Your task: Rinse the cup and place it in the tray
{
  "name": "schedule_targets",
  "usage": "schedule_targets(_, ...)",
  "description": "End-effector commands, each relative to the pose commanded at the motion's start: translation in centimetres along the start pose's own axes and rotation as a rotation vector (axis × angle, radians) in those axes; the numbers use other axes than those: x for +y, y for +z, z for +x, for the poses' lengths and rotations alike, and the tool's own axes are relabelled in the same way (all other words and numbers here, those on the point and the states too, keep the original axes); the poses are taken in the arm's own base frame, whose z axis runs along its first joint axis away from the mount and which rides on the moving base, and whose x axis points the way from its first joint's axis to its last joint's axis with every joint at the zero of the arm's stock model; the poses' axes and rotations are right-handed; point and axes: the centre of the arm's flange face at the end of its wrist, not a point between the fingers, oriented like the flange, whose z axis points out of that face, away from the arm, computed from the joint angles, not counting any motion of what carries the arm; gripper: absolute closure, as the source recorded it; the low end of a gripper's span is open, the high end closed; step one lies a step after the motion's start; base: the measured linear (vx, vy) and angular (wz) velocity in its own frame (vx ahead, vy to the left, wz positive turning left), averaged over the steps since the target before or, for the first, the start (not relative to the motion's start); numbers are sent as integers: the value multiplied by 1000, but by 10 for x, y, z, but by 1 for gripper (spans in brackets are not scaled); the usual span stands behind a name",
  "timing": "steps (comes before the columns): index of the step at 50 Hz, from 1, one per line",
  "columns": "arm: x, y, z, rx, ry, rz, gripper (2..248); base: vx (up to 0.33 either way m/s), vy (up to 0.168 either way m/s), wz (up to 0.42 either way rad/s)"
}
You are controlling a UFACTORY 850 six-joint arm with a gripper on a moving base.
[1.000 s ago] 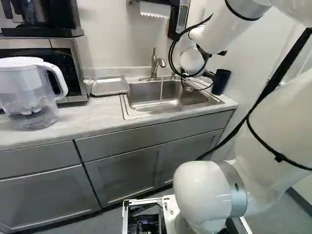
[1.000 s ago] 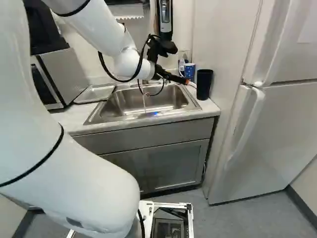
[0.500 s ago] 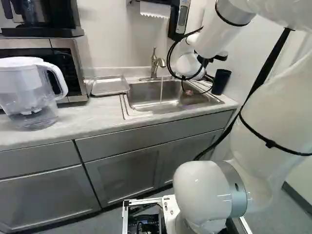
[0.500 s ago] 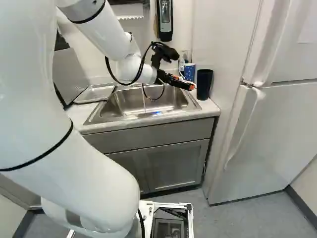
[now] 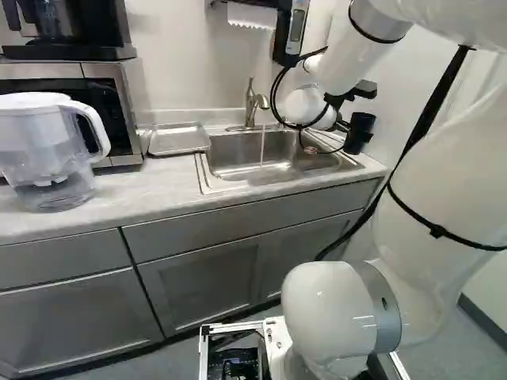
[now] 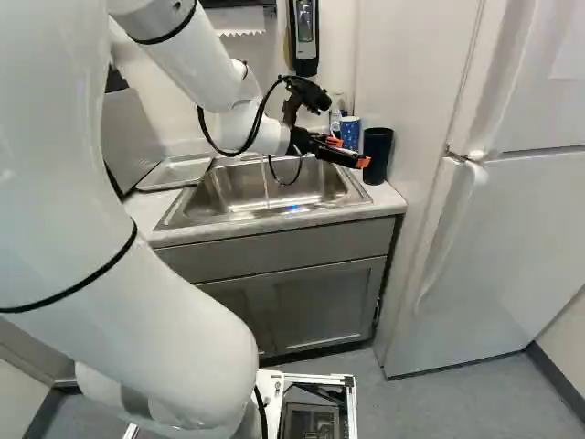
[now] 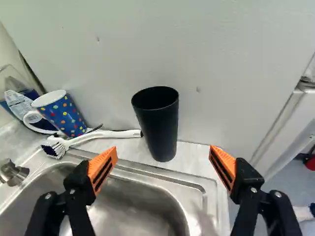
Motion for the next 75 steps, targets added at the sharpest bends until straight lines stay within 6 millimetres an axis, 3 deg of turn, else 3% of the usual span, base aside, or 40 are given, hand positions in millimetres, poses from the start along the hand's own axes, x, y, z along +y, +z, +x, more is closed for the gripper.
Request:
schedule_targets(34, -19, 16, -6, -6, 21, -80, 3, 0, 0, 0)
schedule_targets(55, -46, 36, -2, 1, 29, -90, 3, 0, 0, 0)
schedule_targets(75, -49, 56, 4, 7, 43, -120, 3, 0, 0, 0)
